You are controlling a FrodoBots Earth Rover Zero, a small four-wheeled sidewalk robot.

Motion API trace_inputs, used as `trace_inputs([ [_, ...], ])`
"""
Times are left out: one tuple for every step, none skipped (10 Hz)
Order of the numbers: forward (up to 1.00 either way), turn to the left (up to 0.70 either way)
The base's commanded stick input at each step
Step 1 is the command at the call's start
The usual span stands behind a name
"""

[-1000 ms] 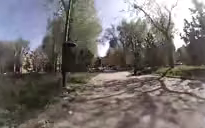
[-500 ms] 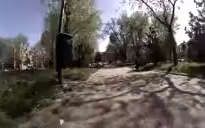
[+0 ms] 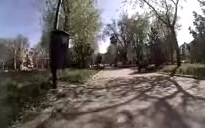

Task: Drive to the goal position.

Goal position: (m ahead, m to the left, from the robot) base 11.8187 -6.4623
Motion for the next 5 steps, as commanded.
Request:
trace_inputs([
  [0.70,-0.35],
  [0.70,-0.35],
  [0.70,-0.35],
  [0.70,-0.31],
  [0.70,-0.23],
])
